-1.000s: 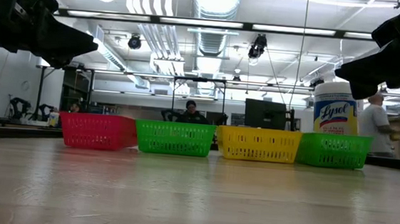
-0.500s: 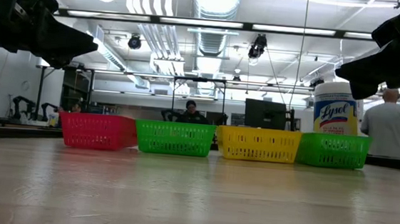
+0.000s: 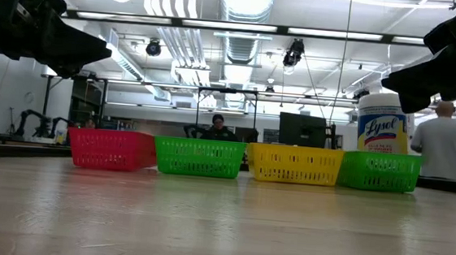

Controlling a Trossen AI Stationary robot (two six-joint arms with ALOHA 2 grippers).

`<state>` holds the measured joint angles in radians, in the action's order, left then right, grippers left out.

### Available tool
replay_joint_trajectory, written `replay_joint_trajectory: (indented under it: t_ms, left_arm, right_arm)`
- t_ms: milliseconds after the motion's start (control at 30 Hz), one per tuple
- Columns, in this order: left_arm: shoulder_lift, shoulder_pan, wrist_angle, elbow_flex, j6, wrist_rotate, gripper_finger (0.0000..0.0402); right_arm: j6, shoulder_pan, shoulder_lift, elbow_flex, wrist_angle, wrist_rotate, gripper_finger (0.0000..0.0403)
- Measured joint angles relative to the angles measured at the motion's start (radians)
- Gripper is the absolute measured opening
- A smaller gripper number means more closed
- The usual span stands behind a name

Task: Pick & Place First Aid Supplies
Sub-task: Return to Home Position

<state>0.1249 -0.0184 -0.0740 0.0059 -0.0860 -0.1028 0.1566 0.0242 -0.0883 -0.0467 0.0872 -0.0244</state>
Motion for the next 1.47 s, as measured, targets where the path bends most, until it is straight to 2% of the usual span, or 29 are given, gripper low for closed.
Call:
replay_joint_trajectory:
  t_ms: [633, 1267, 1467]
  left_arm:
    - [0.000, 0.000, 0.000, 0.000, 0.000, 0.000, 0.0113]
    - [0.000, 0.000, 0.000, 0.000, 0.000, 0.000, 0.0113]
    - [0.000, 0.000, 0.000, 0.000, 0.000, 0.000, 0.0113]
  right_arm:
    - [0.000, 0.000, 0.000, 0.000, 0.000, 0.000, 0.0063]
    - [0.000, 0.000, 0.000, 0.000, 0.000, 0.000, 0.0089]
    - [0.000, 0.000, 0.000, 0.000, 0.000, 0.000, 0.0084]
